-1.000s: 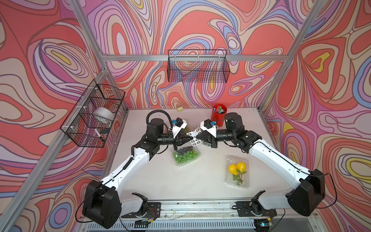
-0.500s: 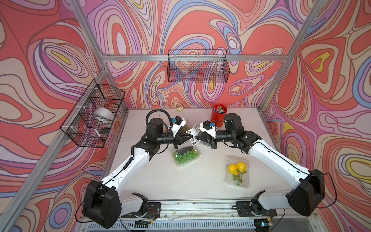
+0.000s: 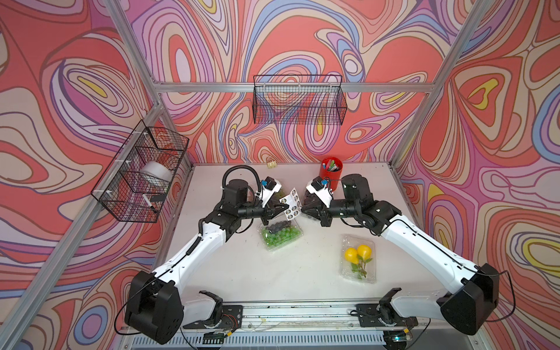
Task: Label fruit boxes
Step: Stick the label on the fruit box.
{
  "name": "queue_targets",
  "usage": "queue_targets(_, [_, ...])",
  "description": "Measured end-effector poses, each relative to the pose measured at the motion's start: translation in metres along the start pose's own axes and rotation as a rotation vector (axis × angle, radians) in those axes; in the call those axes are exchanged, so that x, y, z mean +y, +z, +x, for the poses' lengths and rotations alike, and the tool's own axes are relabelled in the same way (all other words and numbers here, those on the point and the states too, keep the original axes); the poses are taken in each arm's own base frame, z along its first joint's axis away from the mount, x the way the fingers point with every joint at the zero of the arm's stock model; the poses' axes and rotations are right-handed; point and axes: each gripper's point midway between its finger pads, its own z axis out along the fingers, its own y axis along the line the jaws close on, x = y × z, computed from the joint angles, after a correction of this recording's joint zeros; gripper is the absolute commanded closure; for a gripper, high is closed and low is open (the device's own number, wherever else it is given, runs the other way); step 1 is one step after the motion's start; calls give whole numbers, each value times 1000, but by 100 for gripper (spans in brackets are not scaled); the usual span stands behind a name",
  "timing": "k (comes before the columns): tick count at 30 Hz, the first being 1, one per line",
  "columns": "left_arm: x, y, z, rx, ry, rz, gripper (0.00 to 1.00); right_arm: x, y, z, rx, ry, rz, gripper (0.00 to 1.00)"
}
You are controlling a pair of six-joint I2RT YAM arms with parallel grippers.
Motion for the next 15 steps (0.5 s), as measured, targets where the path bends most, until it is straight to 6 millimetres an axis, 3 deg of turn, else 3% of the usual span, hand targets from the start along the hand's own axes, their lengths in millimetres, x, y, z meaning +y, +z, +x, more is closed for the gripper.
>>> queue_targets(5, [-13,12,11,38,25,57,100,-33,-10,51,107,342,110,100])
queue_targets(9, [-21,22,19,63,28,93,100,-66,-31,92,174,619,242,100])
queue_targets(15, [-27,27,25,80,27,113,100,-83,-61,135,272,863,398,100])
